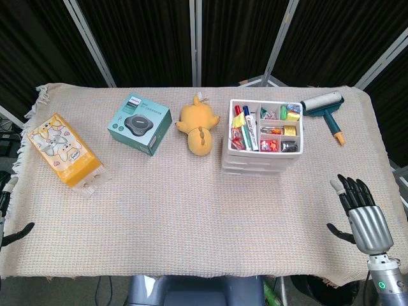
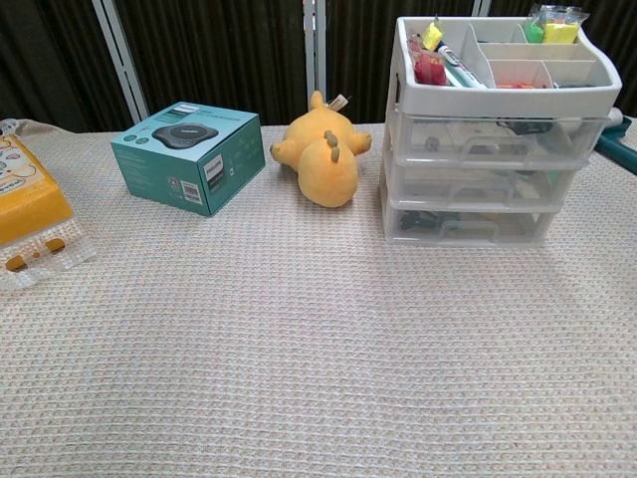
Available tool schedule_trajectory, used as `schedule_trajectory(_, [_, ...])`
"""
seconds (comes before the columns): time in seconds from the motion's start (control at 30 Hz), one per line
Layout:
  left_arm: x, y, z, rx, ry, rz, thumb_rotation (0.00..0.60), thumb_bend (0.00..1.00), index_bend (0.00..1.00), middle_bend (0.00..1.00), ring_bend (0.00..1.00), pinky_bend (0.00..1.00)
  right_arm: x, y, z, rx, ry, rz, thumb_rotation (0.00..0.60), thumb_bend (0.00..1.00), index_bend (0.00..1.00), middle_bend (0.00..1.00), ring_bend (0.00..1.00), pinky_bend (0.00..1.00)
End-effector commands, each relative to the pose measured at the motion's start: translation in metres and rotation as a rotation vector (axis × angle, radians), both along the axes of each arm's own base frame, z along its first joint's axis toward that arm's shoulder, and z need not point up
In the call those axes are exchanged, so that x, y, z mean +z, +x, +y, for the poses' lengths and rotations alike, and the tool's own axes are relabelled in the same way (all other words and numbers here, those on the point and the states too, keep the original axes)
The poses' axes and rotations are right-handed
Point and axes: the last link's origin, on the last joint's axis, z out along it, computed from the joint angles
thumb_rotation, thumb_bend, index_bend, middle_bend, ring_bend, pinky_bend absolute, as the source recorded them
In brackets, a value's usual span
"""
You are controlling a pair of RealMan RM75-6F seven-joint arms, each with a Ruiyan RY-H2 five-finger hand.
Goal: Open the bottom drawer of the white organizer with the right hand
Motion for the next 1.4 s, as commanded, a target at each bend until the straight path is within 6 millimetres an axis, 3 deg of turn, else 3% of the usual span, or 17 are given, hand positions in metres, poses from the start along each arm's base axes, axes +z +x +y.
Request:
schedule_trajectory(0.03, [0.0, 0.0, 0.0, 0.0, -0.001, 0.001, 0.6, 0.15, 0.0, 0.0, 0.0, 0.0, 0.0, 0.0, 0.0, -0.001, 0.001, -0.001, 0.6, 0.07, 0.0, 0.0, 0.0, 0.0])
schedule_trajectory(0.8, [0.003, 0.002, 0.001, -0.015, 0.009, -0.012, 0.6, 0.15, 0.0, 0.0, 0.0, 0.0, -0.003, 0.002, 0.001, -0.019, 0.035, -0.041, 0.6, 0.07, 0.01, 0.01, 0.01, 0.02])
schedule_trajectory(0.87, [0.003, 0.004, 0.001, -0.019, 0.01, -0.012, 0.6, 0.15, 0.0, 0.0, 0.0, 0.0, -0.003, 0.002, 0.002, -0.026, 0.042, -0.051, 0.6, 0.07, 0.03, 0.13, 0.13, 0.15])
schedule_trajectory(0.93, [0.004, 0.006, 0.001, -0.025, 0.015, -0.014, 0.6, 0.15, 0.0, 0.0, 0.0, 0.0, -0.002, 0.003, 0.001, -0.03, 0.023, -0.068, 0.6, 0.07, 0.07, 0.38, 0.41, 0.41])
schedule_trajectory(1.03, [0.005, 0.005, -0.001, -0.025, 0.018, -0.015, 0.6, 0.15, 0.0, 0.0, 0.0, 0.0, -0.003, 0.007, 0.001, -0.049, 0.014, -0.151, 0.6, 0.07, 0.08, 0.63, 0.66, 0.61])
schedule_trajectory(1.17, [0.006, 0.004, 0.0, -0.018, 0.023, -0.022, 0.6, 0.15, 0.0, 0.0, 0.0, 0.0, -0.009, 0.018, 0.001, -0.109, 0.086, -0.329, 0.6, 0.1, 0.07, 0.79, 0.81, 0.72])
schedule_trajectory(1.4, [0.01, 0.005, -0.001, -0.027, 0.036, -0.033, 0.6, 0.15, 0.0, 0.0, 0.0, 0.0, -0.033, 0.047, -0.006, -0.3, 0.359, -0.71, 0.6, 0.23, 0.04, 0.84, 0.86, 0.75])
